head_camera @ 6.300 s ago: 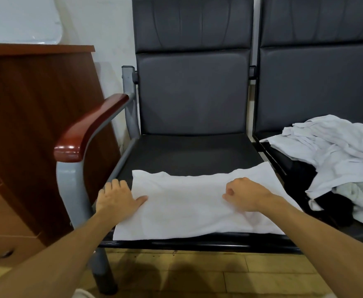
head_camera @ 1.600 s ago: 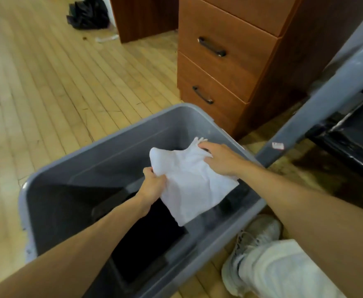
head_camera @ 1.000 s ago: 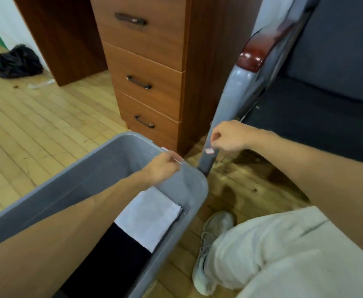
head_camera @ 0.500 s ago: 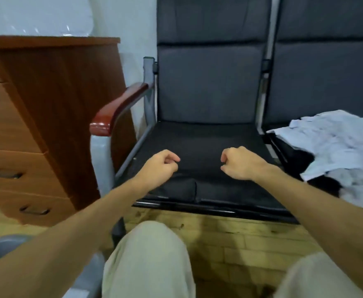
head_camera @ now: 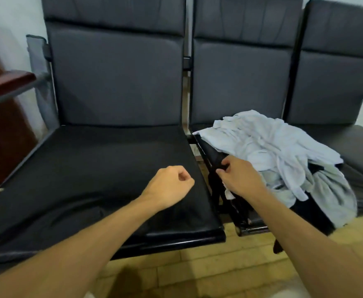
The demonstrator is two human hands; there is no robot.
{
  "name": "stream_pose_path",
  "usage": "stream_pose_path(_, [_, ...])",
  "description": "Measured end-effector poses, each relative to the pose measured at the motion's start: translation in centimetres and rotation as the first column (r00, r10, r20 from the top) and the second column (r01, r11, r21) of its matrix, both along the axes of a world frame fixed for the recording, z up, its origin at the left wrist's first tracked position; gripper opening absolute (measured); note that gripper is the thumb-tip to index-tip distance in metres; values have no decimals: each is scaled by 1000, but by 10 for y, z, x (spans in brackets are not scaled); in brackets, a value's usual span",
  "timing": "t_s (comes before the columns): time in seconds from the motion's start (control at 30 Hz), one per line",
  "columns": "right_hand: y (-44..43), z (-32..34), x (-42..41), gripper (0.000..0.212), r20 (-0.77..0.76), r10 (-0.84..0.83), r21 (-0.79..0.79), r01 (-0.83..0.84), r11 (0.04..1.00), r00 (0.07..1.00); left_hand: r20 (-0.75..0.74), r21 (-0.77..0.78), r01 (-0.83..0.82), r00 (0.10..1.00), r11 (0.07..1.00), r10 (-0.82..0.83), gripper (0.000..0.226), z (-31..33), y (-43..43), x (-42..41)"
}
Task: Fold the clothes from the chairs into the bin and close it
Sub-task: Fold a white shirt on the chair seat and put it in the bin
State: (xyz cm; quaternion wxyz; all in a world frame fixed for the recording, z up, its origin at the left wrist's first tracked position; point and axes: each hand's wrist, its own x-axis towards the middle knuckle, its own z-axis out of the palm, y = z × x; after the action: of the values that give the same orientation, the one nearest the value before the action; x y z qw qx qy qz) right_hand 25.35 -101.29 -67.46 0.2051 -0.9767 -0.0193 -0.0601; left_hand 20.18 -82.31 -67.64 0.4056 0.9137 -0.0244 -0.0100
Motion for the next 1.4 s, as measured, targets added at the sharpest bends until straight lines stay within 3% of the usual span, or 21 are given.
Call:
stream_pose_path(0.17, [-47, -7, 12, 42, 172, -265, -18, 272, 962, 949, 22, -15, 61, 998, 998, -60, 10, -18, -22, 22])
stream_pose_path(0.27, [-71, -9, 17, 49, 157, -394, 23, 396, 918, 906, 49, -24, 58, 997, 998, -56, 11, -26, -32, 32])
stream_pose_path(0.47, [-102, -14, 20, 40, 120, -518, 57, 515, 855, 847, 77, -80, 66, 995, 995, -60, 17, -29, -49, 42])
stream_pose_path(0.57, [-102, -9, 21, 30, 176, -545, 131, 529, 838, 820, 91, -91, 68, 994, 993, -60, 17, -28, -53, 42])
stream_pose_path(0.8, [-59, 2, 18, 21, 470, -312, 232, 226, 946, 826, 90, -114, 115, 990, 987, -105, 21, -19, -41, 25])
stream_pose_path(0.93, [-21, 16, 8, 24, 553, -140, 454, -156, 877, 821, 4, -253, 106, 994, 962, -109, 18, -8, -21, 13])
stream_pose_path(1.07, [30, 30, -8, 28, 517, 11, 554, -344, 758, 856, -115, -497, 37, 987, 867, -108, 35, -2, 5, 0])
stream_pose_path(1.23, [83, 31, -27, 28, 421, 254, 506, -458, 731, 871, -132, -725, -70, 990, 686, -39, 41, 15, 42, -23])
stream_pose_path(1.3, [103, 30, -34, 31, 386, 329, 516, -497, 698, 862, -139, -769, -97, 990, 632, -17, 40, 18, 59, -32])
stream_pose_path(1.4, [132, 36, -45, 27, 311, 423, 607, -520, 601, 851, -118, -753, -119, 992, 647, 45, 34, 19, 87, -44])
